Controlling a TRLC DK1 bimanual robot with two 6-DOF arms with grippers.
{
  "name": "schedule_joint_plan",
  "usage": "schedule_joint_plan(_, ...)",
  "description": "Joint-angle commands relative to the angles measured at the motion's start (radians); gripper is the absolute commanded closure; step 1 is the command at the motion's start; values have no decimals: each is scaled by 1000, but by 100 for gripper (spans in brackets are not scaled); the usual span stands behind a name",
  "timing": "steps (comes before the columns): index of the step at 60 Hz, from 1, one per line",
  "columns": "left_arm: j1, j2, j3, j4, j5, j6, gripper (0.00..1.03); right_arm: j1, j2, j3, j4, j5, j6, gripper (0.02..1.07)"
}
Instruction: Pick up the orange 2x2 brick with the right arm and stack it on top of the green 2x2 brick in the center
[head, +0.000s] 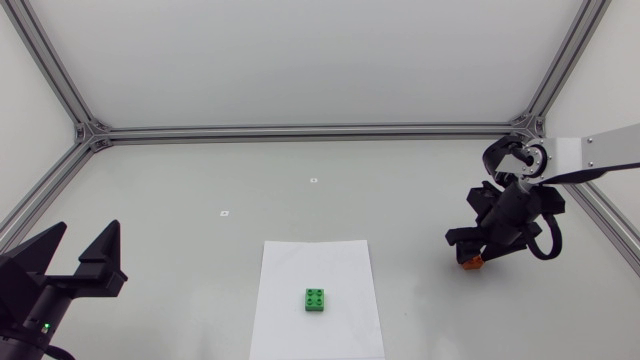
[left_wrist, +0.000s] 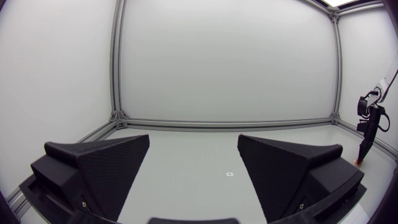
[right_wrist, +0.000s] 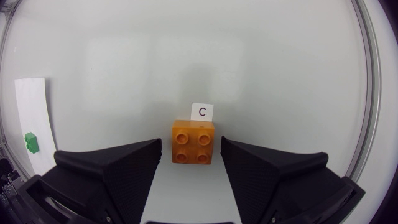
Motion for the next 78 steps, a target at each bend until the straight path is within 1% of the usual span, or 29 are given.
schedule_joint_plan(1, 3, -8, -41, -15, 4, 13, 4, 10, 22, -5, 2, 10, 10, 45)
schedule_joint_plan(11, 3, -8, -41, -15, 4, 13, 4, 10, 22, -5, 3, 13, 8, 46)
schedule_joint_plan(12, 3, -8, -41, -15, 4, 13, 4, 10, 22, -7, 5, 13, 7, 48)
schedule_joint_plan(14, 3, -8, -41, -15, 4, 13, 4, 10, 22, -7, 8, 14, 7, 50)
schedule_joint_plan(21, 3, -8, -41, -15, 6, 13, 4, 10, 25, -7, 11, 16, 4, 50)
schedule_joint_plan(25, 3, -8, -41, -15, 4, 13, 4, 10, 25, -5, 13, 16, 1, 56)
schedule_joint_plan(34, 3, -8, -41, -15, 4, 13, 4, 10, 31, -2, 13, 16, -2, 57)
schedule_joint_plan(39, 3, -8, -41, -15, 4, 13, 4, 12, 34, -5, 22, 16, -5, 63)
schedule_joint_plan(46, 3, -8, -41, -15, 4, 13, 4, 15, 36, -9, 23, 19, -5, 63)
schedule_joint_plan(48, 3, -8, -41, -13, 4, 13, 4, 15, 34, -9, 23, 19, -7, 66)
schedule_joint_plan(55, 3, -8, -41, -15, 4, 13, 4, 16, 19, -10, 22, 19, -10, 69)
schedule_joint_plan(59, 3, -8, -41, -13, 4, 13, 4, 21, 2, -10, 17, 19, -15, 74)
schedule_joint_plan(69, 3, -8, -41, -15, 4, 13, 4, 50, -67, -13, -20, 19, -36, 74)
schedule_joint_plan(78, 3, -8, -41, -15, 4, 13, 4, 124, -159, -12, -84, 28, -81, 74)
